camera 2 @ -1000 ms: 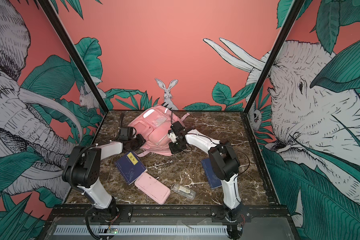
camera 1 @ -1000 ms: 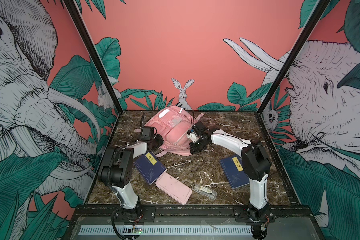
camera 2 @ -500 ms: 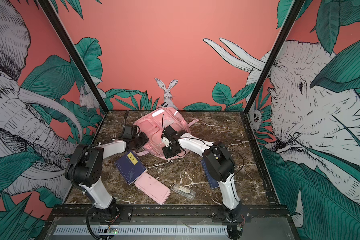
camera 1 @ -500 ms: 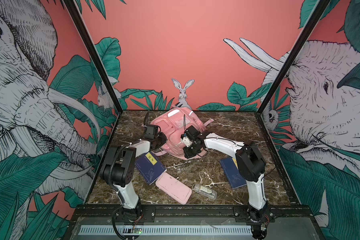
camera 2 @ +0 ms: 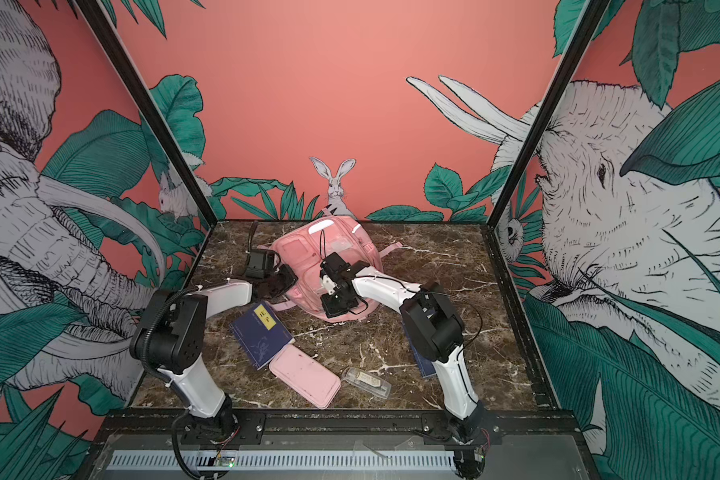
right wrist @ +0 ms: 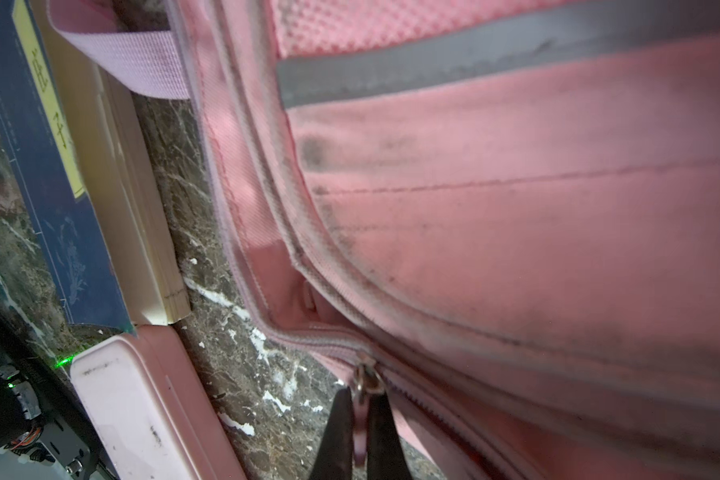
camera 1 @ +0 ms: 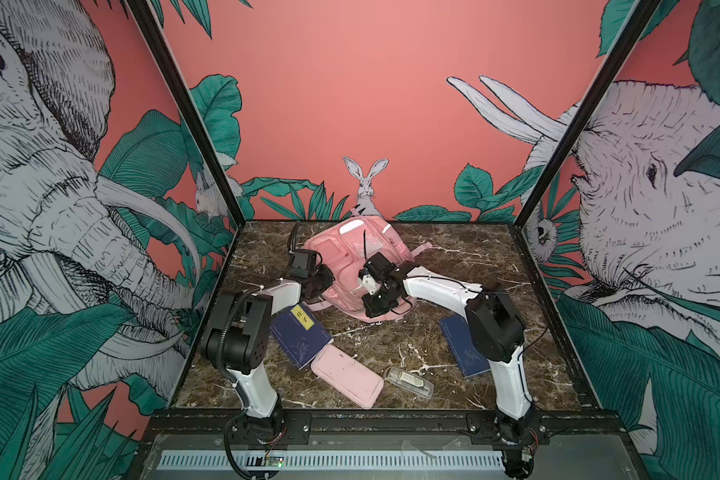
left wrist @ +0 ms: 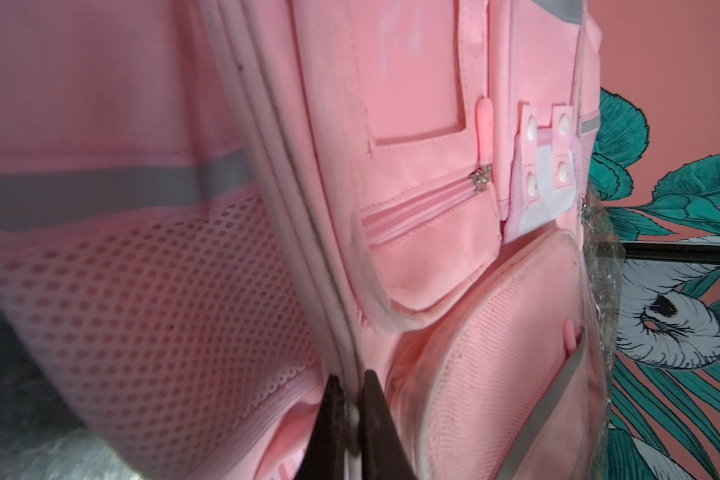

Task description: Pack the student bag

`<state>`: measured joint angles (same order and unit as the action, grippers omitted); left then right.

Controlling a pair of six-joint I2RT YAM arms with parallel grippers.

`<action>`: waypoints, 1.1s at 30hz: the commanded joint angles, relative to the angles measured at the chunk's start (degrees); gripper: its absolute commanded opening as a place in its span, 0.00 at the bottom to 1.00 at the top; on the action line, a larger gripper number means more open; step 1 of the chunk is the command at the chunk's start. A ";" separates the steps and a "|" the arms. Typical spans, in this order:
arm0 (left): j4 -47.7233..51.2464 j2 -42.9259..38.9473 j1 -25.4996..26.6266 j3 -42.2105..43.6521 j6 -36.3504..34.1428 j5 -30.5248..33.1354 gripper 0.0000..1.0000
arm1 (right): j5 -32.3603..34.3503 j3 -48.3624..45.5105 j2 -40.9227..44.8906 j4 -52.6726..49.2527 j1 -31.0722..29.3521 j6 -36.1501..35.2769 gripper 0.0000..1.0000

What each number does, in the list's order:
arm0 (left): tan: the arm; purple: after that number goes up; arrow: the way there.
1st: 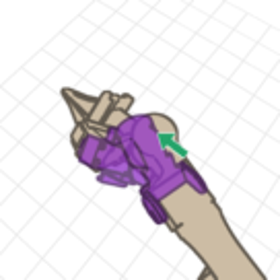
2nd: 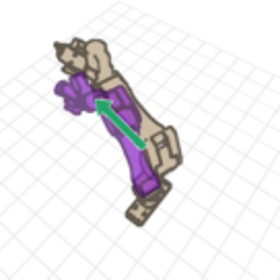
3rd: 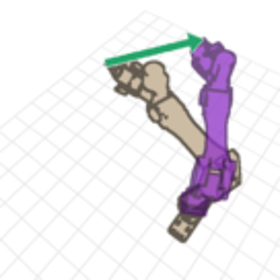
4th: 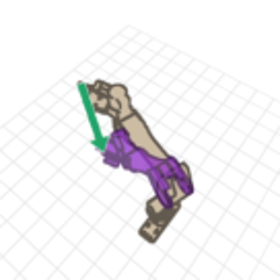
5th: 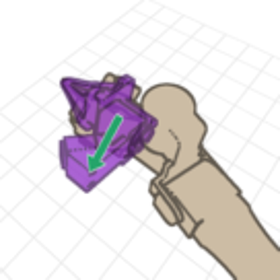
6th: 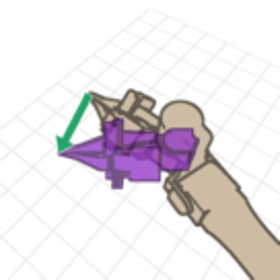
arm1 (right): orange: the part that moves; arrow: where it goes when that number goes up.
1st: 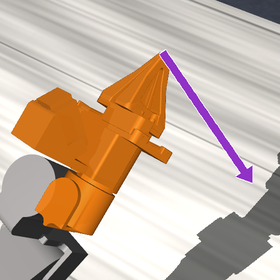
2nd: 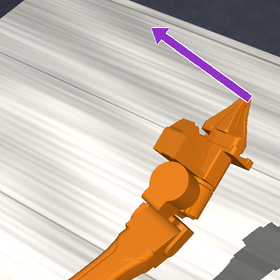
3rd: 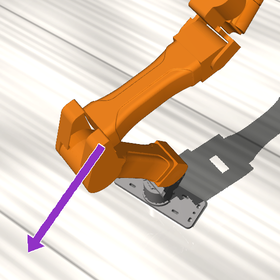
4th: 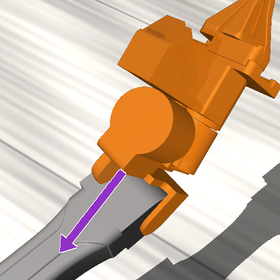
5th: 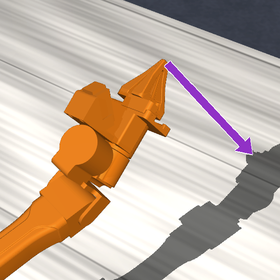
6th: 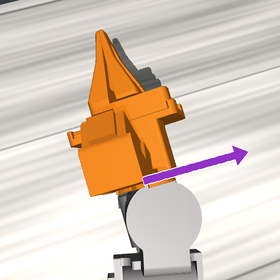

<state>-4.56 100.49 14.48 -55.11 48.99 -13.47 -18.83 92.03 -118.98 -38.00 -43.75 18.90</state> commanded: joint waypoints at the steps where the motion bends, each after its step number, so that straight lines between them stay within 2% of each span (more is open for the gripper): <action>1: -0.10 -1.47 1.48 -1.82 -1.00 -1.37 0.07 | 1.87 -1.39 4.74 -0.59 4.15 -2.14 0.00; 7: 12.00 -3.20 5.44 -8.95 -12.77 0.02 0.26 | 3.56 -3.78 9.44 -2.99 10.06 -4.79 0.00; 14: 20.57 -5.97 9.70 -11.59 -20.35 0.63 0.48 | 3.43 -10.59 12.97 -2.61 10.52 -5.67 0.00; 20: 20.26 -2.91 13.12 -12.79 -20.36 -4.17 0.53 | 3.62 -14.80 13.31 -1.20 10.53 -5.81 0.00; 26: 17.02 1.90 15.72 -13.97 -17.92 -6.03 0.54 | 2.85 -15.74 12.54 -0.16 10.52 -5.35 0.00; 33: 13.16 9.45 16.14 -16.27 -15.28 -7.18 0.53 | 0.50 -16.44 11.93 2.38 10.01 -3.27 0.00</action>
<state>10.94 108.60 30.61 -69.80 32.03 -19.75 -16.69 75.99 -107.02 -36.53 -32.97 14.48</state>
